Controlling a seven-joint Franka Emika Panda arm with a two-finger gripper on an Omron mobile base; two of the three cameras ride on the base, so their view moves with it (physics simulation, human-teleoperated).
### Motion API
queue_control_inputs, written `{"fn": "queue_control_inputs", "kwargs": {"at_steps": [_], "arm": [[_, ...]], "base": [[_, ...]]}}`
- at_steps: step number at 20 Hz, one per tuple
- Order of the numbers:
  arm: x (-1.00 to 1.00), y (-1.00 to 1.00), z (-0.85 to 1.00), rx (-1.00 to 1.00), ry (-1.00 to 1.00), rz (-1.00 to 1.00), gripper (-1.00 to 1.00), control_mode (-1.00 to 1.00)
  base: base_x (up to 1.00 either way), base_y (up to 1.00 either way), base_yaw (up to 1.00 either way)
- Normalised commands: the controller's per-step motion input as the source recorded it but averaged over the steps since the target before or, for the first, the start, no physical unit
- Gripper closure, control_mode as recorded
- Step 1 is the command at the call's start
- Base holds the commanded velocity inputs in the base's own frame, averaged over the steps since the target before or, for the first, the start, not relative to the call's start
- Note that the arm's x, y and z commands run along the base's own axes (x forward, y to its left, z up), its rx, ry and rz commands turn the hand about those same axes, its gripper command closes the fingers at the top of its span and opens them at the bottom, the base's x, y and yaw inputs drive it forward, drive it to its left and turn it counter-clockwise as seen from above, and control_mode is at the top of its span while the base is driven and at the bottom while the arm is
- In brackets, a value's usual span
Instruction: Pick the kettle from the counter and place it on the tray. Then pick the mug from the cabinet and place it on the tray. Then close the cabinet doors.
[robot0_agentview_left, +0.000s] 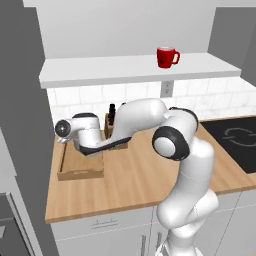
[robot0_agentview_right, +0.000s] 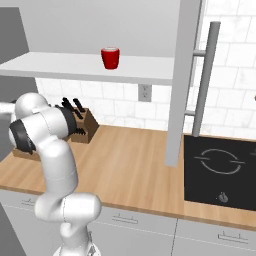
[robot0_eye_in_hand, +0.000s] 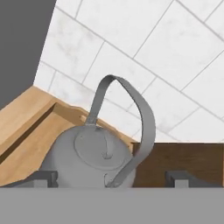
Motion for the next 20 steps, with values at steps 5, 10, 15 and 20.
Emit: {"fn": "queue_control_inputs", "kwargs": {"at_steps": [5, 10, 15, 20], "arm": [[-0.07, -0.02, 0.28, -0.01, -0.03, -0.05, -1.0, -1.0], [-0.27, 0.0, 0.23, -0.01, -0.02, -0.12, -1.0, -1.0], [-0.51, -0.01, 0.08, 0.0, 0.0, -0.19, -1.0, -1.0], [-0.49, -0.17, 0.08, 0.0, 0.0, -0.21, -1.0, -1.0]], "base": [[0.0, 0.0, 0.0], [0.0, 0.0, 0.0], [0.0, 0.0, 0.0], [0.0, 0.0, 0.0]]}}
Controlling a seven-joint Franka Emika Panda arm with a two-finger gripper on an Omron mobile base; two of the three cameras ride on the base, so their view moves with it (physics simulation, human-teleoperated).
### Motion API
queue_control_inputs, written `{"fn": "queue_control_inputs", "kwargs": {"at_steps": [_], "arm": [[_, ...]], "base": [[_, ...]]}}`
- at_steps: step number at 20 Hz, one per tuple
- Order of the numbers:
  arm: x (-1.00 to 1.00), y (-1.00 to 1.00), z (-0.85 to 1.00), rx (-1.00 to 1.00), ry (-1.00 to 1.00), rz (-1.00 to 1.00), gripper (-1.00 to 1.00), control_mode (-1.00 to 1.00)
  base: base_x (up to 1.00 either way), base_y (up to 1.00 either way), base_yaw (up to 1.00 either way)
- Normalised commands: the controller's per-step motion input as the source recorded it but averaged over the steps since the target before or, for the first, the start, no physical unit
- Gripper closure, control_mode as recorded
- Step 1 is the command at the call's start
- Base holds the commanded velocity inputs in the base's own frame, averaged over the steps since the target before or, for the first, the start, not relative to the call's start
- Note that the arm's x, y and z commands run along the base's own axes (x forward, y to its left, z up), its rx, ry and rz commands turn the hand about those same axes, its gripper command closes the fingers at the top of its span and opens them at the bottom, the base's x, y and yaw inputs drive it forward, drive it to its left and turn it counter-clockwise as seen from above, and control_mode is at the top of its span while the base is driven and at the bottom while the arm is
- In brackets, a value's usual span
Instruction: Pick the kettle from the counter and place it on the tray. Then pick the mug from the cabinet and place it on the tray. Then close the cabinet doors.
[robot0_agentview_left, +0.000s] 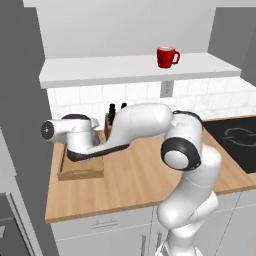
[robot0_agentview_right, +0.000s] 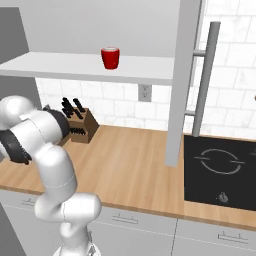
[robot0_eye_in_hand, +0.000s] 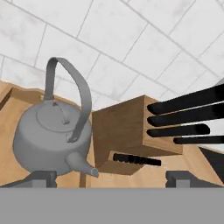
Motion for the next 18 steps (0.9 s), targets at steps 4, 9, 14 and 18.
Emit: {"fn": "queue_control_inputs", "kwargs": {"at_steps": [4, 9, 14, 18], "arm": [[-0.32, -0.42, 0.23, 0.0, 0.0, -0.17, -1.0, -1.0], [-0.19, -0.53, 0.18, 0.0, 0.0, -0.16, -1.0, -1.0], [-0.02, -0.66, 0.09, 0.0, 0.0, -0.16, -1.0, -1.0], [-0.06, -0.71, 0.0, 0.0, 0.0, -0.17, -1.0, -1.0]], "base": [[0.0, 0.0, 0.0], [0.0, 0.0, 0.0], [0.0, 0.0, 0.0], [0.0, 0.0, 0.0]]}}
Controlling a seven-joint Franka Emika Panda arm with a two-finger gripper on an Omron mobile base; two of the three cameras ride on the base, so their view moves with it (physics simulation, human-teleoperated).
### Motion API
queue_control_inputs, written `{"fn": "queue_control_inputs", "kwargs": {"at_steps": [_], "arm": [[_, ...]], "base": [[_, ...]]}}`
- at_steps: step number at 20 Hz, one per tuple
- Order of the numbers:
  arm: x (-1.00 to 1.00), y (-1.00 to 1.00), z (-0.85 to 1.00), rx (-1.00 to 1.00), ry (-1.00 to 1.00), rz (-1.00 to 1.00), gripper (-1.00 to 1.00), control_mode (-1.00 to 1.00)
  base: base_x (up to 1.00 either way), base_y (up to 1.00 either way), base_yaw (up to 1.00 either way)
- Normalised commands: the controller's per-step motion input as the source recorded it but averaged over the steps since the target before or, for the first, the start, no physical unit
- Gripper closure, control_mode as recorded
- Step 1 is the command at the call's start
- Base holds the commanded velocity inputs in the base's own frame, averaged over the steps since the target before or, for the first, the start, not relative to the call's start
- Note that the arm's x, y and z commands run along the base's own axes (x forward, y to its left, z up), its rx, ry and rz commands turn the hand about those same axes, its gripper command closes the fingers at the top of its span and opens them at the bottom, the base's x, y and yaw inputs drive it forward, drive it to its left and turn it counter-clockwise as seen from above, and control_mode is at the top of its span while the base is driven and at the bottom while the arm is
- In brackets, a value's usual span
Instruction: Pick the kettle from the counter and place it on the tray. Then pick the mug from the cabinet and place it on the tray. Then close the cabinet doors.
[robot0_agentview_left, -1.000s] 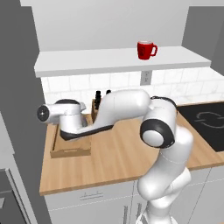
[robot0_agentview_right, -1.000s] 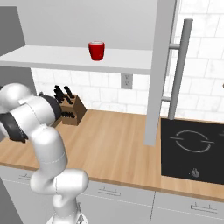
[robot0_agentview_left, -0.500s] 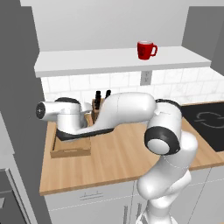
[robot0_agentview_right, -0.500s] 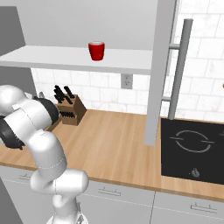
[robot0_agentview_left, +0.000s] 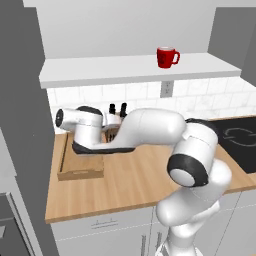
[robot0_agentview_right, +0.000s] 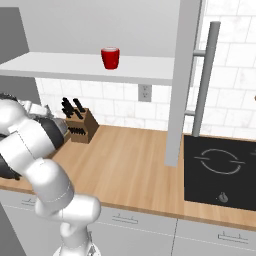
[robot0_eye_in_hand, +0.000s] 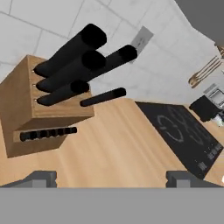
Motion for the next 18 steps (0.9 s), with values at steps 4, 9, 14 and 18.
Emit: {"fn": "queue_control_inputs", "kwargs": {"at_steps": [4, 9, 14, 18], "arm": [[-0.11, -0.69, 0.06, 0.0, 0.0, -0.18, -1.0, -1.0], [-0.21, -0.74, 0.27, 0.03, 0.0, -0.13, -1.0, -1.0], [-0.29, -0.79, 0.4, 0.01, -0.03, -0.01, -1.0, -1.0], [-0.36, -0.8, 0.5, 0.0, -0.11, 0.0, -1.0, -1.0]], "base": [[0.0, 0.0, 0.0], [0.0, 0.0, 0.0], [0.0, 0.0, 0.0], [0.0, 0.0, 0.0]]}}
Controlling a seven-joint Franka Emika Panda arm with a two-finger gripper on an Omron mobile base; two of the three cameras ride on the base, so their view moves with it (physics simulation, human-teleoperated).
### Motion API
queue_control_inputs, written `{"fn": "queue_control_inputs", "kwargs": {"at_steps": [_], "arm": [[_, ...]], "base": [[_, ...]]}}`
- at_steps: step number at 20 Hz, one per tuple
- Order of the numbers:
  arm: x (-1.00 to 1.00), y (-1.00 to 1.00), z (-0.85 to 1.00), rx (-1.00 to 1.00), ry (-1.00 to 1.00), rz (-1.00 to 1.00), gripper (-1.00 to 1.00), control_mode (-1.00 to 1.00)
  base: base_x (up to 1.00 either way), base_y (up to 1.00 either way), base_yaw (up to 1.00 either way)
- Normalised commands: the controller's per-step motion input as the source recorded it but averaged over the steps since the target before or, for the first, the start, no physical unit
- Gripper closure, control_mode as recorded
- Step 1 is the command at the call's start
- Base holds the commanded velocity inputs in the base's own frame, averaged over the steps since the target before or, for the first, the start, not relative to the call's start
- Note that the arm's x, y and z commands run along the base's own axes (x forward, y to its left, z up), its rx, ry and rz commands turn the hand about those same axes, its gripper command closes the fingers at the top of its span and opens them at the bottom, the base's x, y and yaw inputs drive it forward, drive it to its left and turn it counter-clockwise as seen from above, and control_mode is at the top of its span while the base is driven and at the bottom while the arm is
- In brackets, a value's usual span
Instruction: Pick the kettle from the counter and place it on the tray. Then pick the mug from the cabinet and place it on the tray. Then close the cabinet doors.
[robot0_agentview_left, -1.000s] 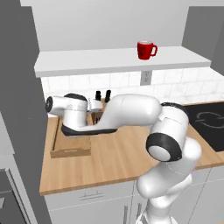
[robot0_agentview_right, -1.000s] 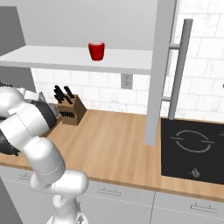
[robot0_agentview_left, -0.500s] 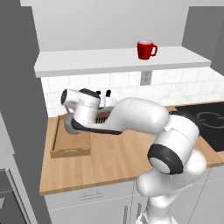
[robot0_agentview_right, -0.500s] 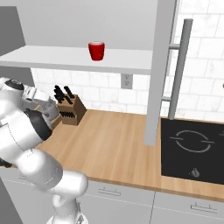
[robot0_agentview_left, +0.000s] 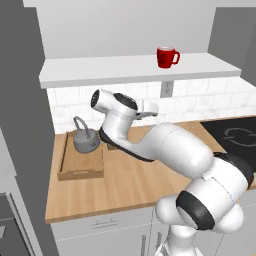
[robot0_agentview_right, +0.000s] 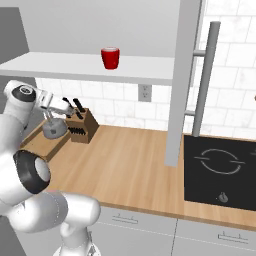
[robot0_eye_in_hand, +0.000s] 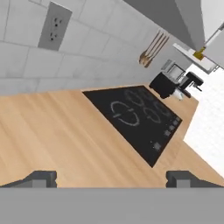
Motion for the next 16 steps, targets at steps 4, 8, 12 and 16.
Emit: {"fn": "queue_control_inputs", "kwargs": {"at_steps": [4, 8, 12, 16], "arm": [[-0.23, -0.78, 0.49, 0.0, -0.13, 0.0, -1.0, -1.0], [-0.01, -0.76, 0.65, 0.0, -0.15, 0.05, -1.0, -1.0], [-0.03, -0.73, 0.73, 0.0, -0.13, 0.11, -1.0, -1.0], [-0.08, -0.63, 0.49, 0.0, -0.1, 0.2, -1.0, -1.0]], "base": [[0.0, 0.0, 0.0], [0.0, 0.0, 0.0], [0.0, 0.0, 0.0], [0.0, 0.0, 0.0]]}}
